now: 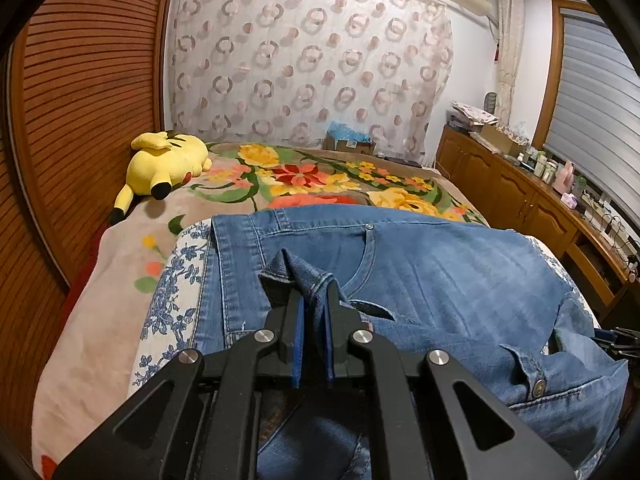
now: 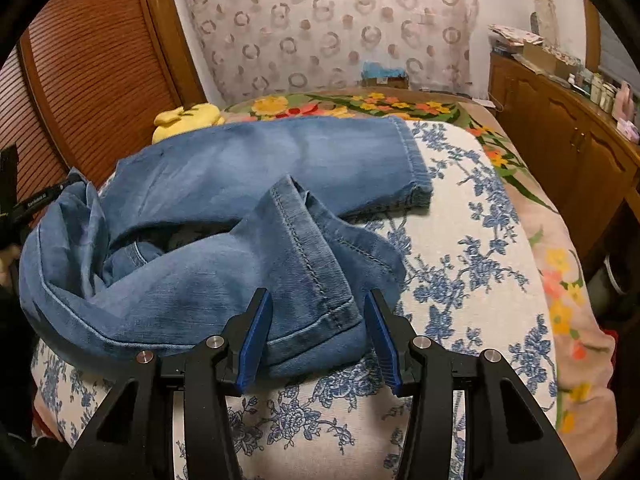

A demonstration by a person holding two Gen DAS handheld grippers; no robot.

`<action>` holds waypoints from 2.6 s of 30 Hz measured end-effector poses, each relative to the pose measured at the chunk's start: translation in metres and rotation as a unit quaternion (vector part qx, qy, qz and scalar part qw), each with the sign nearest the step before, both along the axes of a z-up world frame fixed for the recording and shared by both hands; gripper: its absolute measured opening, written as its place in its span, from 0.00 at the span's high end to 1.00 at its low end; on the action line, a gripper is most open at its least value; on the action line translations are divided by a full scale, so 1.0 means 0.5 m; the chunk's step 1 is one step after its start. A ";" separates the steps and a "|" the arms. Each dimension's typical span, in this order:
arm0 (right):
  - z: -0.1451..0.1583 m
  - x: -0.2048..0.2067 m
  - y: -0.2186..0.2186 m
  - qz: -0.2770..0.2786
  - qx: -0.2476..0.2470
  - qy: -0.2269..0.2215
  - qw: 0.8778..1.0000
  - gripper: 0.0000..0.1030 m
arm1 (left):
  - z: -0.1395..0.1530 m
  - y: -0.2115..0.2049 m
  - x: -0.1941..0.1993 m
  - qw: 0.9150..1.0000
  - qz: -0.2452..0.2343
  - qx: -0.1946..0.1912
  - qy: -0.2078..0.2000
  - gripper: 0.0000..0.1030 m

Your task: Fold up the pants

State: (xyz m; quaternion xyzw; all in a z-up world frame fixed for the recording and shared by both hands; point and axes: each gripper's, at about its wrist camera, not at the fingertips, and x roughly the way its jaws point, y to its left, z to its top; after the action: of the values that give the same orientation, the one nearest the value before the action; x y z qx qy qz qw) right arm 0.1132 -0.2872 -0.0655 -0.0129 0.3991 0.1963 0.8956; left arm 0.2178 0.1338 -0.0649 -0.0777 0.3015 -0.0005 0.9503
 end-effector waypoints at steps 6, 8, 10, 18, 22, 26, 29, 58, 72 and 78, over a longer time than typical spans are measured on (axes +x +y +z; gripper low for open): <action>0.001 0.002 0.015 0.019 -0.014 0.000 1.000 0.90 | -0.004 0.006 -0.002 1.000 -0.001 -0.004 -0.001 0.91; 0.017 -0.005 0.018 0.023 -0.023 -0.016 0.999 0.92 | 0.003 0.008 -0.004 1.000 -0.002 -0.007 -0.010 0.91; 0.037 -0.008 0.009 0.022 -0.018 -0.034 0.999 0.93 | 0.018 0.014 -0.005 1.000 -0.001 -0.009 -0.022 0.91; 0.178 -0.004 -0.042 -0.010 -0.013 -0.142 0.990 0.93 | 0.082 0.042 0.008 0.998 0.016 -0.010 -0.060 0.91; 0.225 0.003 -0.055 -0.019 -0.009 -0.178 0.984 0.93 | 0.106 0.062 0.016 0.996 0.029 -0.017 -0.077 0.91; 0.264 0.014 -0.048 -0.017 -0.010 -0.210 0.978 0.93 | 0.129 0.082 0.022 0.994 0.043 -0.022 -0.095 0.91; 0.279 0.030 -0.038 -0.015 -0.014 -0.227 0.974 0.93 | 0.147 0.097 0.033 0.992 0.054 -0.027 -0.107 0.91; 0.175 0.305 0.083 -0.029 -0.098 -0.131 0.986 0.93 | 0.043 0.108 0.191 0.998 0.060 0.010 -0.019 0.91; 0.172 0.334 0.085 -0.037 -0.092 -0.116 0.988 0.93 | 0.053 0.101 0.190 0.998 0.056 0.025 -0.007 0.75; 0.168 0.351 0.081 -0.049 -0.092 -0.109 0.989 0.93 | 0.062 0.103 0.172 0.999 0.046 0.026 -0.006 0.54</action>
State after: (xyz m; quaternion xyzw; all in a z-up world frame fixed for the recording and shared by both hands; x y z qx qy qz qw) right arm 0.2888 -0.2465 0.0186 -0.0974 0.3157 0.1121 0.9372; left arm 0.3040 0.1855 -0.0340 -0.0662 0.2922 0.0505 0.9527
